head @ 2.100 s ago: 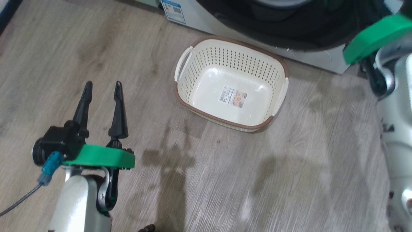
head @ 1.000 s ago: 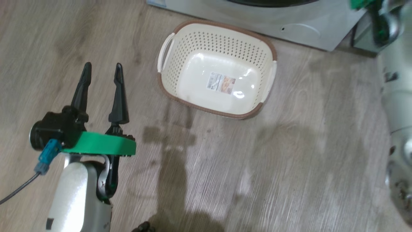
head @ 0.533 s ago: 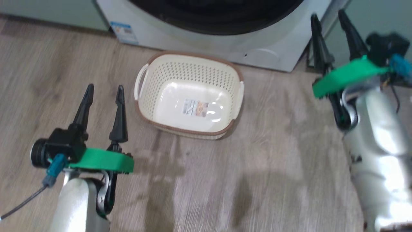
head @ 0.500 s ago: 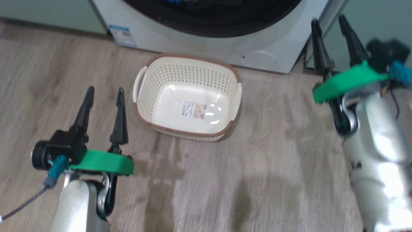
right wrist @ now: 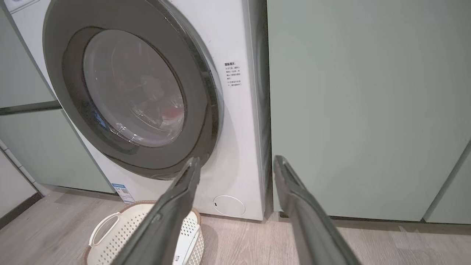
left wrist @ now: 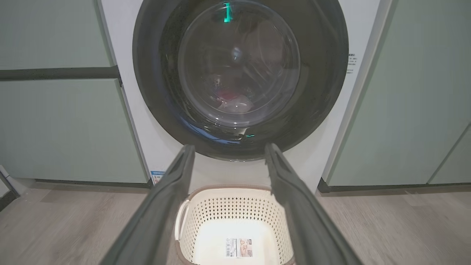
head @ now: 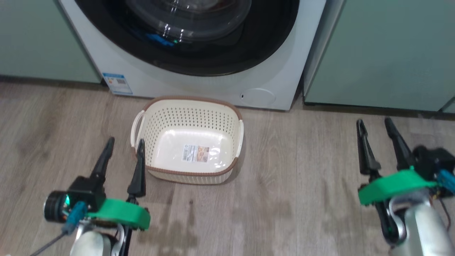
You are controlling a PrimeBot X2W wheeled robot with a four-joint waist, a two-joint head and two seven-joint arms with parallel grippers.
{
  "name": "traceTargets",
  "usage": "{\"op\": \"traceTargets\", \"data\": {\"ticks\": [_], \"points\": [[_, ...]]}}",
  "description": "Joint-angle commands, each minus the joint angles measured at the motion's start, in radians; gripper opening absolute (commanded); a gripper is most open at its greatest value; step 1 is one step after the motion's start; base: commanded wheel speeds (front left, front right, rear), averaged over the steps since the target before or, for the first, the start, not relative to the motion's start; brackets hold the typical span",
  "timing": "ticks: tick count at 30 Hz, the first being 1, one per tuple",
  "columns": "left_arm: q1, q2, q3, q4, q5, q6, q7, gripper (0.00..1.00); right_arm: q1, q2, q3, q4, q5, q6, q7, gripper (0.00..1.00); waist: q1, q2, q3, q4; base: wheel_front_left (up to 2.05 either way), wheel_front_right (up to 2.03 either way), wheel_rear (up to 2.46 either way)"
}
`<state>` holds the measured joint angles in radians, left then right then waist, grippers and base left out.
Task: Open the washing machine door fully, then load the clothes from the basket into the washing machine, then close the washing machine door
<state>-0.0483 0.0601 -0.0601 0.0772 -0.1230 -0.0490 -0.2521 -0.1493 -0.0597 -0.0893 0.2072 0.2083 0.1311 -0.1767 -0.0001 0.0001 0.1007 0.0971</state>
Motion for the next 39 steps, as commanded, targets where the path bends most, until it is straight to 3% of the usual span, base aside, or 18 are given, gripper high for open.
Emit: {"op": "traceTargets", "data": {"ticks": [1, 15, 35, 36, 39], "points": [[-0.016, 0.019, 0.028, -0.027, 0.006, 0.002, -0.009, 1.00, -0.003, 0.009, 0.020, -0.053, 0.005, 0.000, 0.006, 1.00, 0.0001, -0.0001, -0.018, -0.013, 0.00, 0.00, 0.00], [0.048, 0.031, 0.004, -0.031, 0.007, 0.008, 0.010, 1.00, 0.188, 0.009, -0.008, -0.244, 0.025, 0.000, 0.091, 1.00, 0.0001, -0.0001, -0.079, -0.049, 0.00, 0.00, 0.00], [0.046, 0.046, -0.004, -0.037, -0.003, 0.028, 0.016, 1.00, 0.202, 0.009, -0.018, -0.266, 0.032, 0.000, 0.099, 1.00, 0.0001, -0.0001, -0.068, -0.054, 0.00, 0.00, 0.00], [0.046, 0.046, -0.005, -0.036, -0.005, 0.028, 0.016, 0.00, 0.202, 0.009, -0.017, -0.265, 0.033, 0.000, 0.099, 0.00, 0.0001, -0.0001, -0.068, -0.055, 0.00, 0.00, 0.00], [0.083, 0.025, -0.036, 0.038, -0.003, 0.022, 0.015, 0.00, 0.228, 0.017, -0.033, -0.192, 0.031, 0.000, 0.104, 0.00, 0.0001, -0.0001, -0.068, -0.055, 0.00, 0.00, 0.00]]}}
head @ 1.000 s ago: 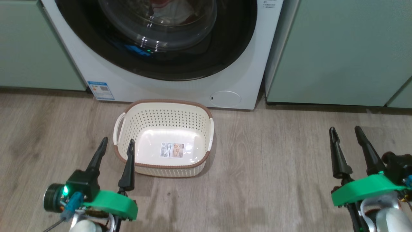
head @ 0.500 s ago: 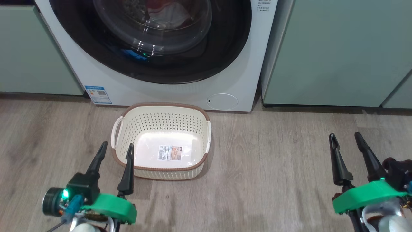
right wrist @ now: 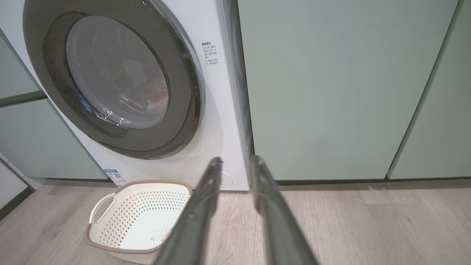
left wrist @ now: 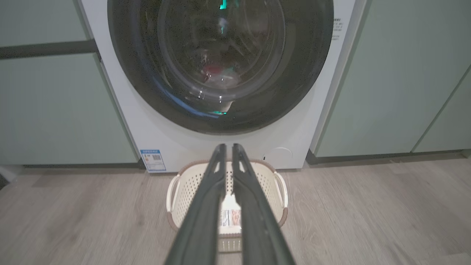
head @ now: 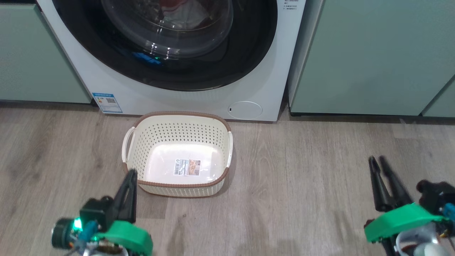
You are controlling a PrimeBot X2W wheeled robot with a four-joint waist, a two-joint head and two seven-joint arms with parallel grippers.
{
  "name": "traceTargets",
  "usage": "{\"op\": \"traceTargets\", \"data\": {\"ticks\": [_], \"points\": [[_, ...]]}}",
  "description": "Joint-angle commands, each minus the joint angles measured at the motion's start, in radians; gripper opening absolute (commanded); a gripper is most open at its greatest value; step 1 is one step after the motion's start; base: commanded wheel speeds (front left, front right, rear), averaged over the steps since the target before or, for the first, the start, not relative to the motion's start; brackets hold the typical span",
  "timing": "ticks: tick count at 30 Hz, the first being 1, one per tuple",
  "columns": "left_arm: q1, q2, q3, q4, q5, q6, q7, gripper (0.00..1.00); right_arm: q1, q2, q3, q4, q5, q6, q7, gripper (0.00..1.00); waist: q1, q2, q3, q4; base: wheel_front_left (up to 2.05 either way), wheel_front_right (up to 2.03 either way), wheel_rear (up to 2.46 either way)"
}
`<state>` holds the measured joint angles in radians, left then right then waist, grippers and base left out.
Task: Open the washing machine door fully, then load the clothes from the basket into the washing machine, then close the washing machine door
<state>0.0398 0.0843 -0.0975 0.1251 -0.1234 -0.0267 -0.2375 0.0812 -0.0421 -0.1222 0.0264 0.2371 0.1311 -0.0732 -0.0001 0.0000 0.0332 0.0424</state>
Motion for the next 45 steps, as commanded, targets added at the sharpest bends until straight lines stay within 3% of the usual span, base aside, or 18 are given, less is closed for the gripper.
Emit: {"op": "traceTargets", "data": {"ticks": [1, 45], "points": [[-0.003, 0.000, 0.003, -0.002, -0.009, -0.001, 0.003, 0.00, -0.002, 0.000, 0.000, -0.003, 0.009, 0.000, 0.001, 0.00, 0.0001, 0.0000, 0.000, 0.000, 0.00, 0.00, 0.00], [-0.054, -0.012, 0.077, 0.041, -0.533, -0.037, 0.126, 0.00, -0.068, -0.004, 0.004, 0.076, 0.494, 0.000, 0.066, 0.00, 0.0001, 0.0000, -0.011, -0.015, 0.00, 0.00, 0.00]]}}
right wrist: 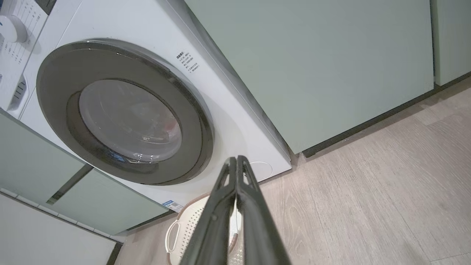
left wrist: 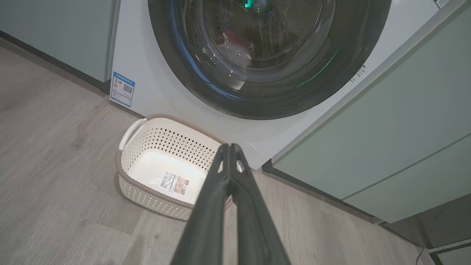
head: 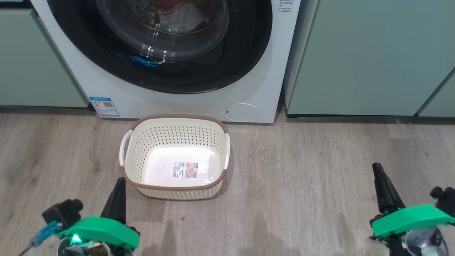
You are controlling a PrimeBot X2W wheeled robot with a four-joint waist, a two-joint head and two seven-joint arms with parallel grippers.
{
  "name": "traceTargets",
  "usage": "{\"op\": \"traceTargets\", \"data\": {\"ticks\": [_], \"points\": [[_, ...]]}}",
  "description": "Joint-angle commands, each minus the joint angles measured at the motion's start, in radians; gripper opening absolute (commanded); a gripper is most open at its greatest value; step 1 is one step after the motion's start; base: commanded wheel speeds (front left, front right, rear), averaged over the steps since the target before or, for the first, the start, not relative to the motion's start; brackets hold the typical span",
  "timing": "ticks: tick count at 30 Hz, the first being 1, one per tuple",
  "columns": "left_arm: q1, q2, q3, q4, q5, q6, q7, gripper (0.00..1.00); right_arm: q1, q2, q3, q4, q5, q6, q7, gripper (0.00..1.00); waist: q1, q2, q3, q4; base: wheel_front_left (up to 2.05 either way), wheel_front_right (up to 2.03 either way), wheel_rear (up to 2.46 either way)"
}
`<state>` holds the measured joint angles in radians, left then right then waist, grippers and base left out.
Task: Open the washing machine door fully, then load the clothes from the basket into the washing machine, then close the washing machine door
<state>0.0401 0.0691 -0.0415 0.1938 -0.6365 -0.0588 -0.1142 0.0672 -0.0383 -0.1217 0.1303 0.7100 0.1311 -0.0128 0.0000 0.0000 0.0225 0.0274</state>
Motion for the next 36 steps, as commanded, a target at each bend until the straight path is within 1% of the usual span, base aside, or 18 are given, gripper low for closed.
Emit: {"op": "traceTargets", "data": {"ticks": [1, 34, 36], "points": [[-0.056, 0.003, 0.022, -0.026, -0.032, -0.006, 0.006, 0.00, -0.056, -0.008, 0.004, -0.026, 0.032, 0.000, 0.007, 0.00, 0.0000, 0.0000, 0.000, -0.001, 0.00, 0.00, 0.00], [-0.094, -0.006, 0.078, 0.006, -0.423, -0.034, 0.099, 0.00, -0.105, -0.010, 0.006, 0.032, 0.393, 0.000, 0.056, 0.00, 0.0000, 0.0000, -0.008, -0.012, 0.00, 0.00, 0.00], [-0.098, -0.007, 0.083, 0.009, -0.459, -0.036, 0.107, 0.00, -0.110, -0.010, 0.006, 0.038, 0.426, 0.000, 0.061, 0.00, 0.0000, 0.0000, -0.009, -0.013, 0.00, 0.00, 0.00]]}}
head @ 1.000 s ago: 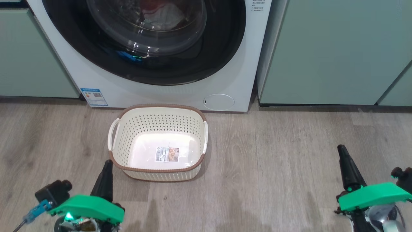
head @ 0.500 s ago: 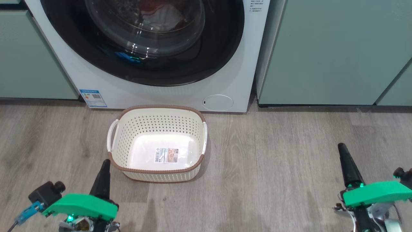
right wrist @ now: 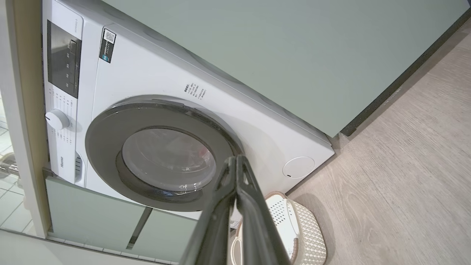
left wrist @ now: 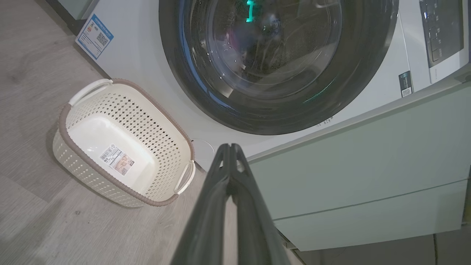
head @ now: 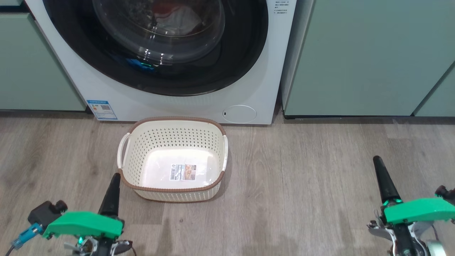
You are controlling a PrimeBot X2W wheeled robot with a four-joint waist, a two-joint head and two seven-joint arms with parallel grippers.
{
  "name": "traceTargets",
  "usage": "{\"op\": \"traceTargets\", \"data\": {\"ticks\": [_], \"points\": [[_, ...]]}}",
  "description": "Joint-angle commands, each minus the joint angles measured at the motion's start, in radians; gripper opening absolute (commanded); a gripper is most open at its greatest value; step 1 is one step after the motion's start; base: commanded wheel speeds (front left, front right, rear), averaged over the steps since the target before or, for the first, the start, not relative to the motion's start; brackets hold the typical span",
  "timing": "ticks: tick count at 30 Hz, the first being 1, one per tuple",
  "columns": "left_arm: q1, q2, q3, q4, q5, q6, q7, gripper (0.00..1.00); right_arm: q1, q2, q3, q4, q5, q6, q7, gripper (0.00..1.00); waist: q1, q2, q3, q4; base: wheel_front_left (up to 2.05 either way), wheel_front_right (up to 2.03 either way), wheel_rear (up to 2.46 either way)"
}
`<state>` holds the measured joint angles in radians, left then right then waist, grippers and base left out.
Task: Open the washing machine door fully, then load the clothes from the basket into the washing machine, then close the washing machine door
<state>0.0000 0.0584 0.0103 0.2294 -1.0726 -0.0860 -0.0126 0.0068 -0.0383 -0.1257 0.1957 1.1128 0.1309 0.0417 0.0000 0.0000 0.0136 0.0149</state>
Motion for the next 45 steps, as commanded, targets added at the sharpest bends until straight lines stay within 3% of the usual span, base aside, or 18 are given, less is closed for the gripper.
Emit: {"op": "traceTargets", "data": {"ticks": [1, 45], "points": [[-0.059, 0.004, 0.033, -0.025, -0.035, -0.010, 0.008, 0.00, -0.051, -0.010, 0.010, -0.026, 0.034, 0.000, 0.008, 0.00, 0.0000, 0.0000, 0.000, -0.001, 0.00, 0.00, 0.00], [-0.108, -0.008, 0.104, 0.016, -0.536, -0.045, 0.126, 0.00, -0.115, -0.013, 0.012, 0.049, 0.496, 0.000, 0.071, 0.00, 0.0000, 0.0000, -0.011, -0.015, 0.00, 0.00, 0.00]]}}
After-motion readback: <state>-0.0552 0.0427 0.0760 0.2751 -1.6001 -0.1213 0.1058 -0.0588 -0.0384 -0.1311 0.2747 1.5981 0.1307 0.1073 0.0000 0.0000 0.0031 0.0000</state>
